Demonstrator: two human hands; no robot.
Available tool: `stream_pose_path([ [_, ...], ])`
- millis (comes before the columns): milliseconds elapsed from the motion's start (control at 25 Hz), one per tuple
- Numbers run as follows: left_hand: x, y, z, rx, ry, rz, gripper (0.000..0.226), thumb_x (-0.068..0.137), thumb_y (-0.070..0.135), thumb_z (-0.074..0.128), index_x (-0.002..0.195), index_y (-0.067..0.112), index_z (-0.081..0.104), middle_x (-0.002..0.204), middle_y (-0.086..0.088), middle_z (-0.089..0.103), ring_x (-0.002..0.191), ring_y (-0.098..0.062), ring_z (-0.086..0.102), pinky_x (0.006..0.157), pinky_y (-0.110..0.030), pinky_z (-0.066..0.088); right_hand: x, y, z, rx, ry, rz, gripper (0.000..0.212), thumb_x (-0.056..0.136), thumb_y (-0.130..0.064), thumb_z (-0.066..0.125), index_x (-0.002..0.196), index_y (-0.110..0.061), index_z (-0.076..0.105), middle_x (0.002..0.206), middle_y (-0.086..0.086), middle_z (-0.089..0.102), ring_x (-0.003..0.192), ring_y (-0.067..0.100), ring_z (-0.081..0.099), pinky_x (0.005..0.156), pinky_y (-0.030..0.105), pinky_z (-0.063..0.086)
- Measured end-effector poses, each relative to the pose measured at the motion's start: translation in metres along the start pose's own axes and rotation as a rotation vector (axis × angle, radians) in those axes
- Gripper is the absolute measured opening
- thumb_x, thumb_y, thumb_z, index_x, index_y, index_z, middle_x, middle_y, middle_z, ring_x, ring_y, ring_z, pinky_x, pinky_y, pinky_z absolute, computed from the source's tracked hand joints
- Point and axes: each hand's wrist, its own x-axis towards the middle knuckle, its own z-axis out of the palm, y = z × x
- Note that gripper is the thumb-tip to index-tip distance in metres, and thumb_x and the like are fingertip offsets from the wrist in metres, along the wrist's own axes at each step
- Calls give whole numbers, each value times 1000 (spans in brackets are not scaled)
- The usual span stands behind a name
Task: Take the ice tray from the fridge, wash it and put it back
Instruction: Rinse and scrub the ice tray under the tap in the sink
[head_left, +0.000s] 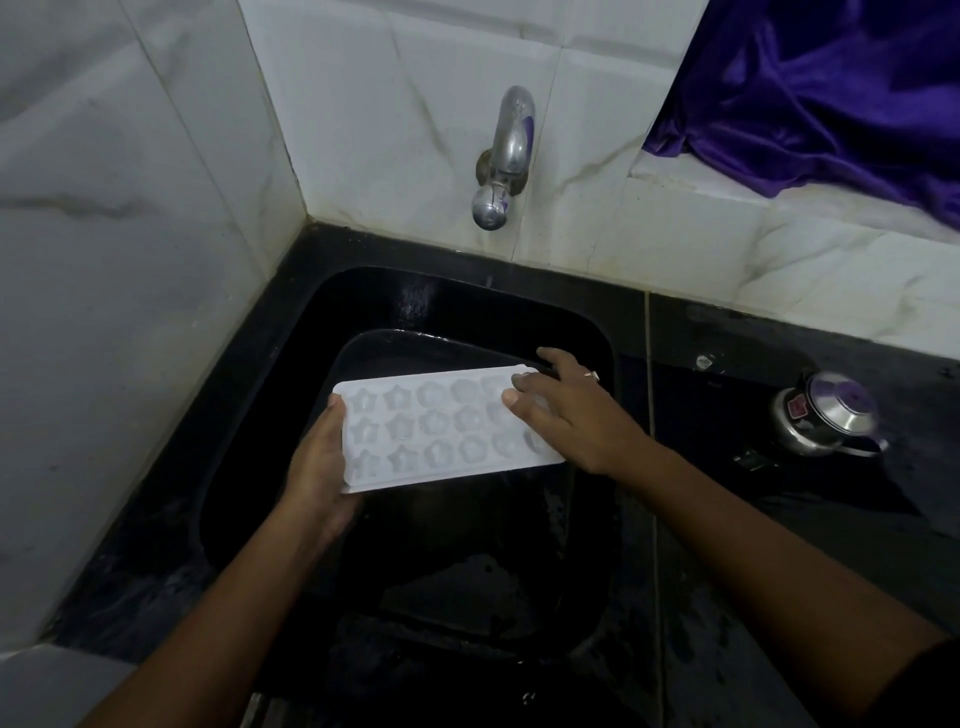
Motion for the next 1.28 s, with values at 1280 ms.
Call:
stream_pose_path([
  [1280,1,2,0,-52,4,11,49,111,49,43,124,11,71,112,-10,81,94,-24,81,61,-32,64,3,-4,-10,381,-99,111,53,95,-73,47,131,-40,67,161,-9,29,148,14,33,122,45,32],
])
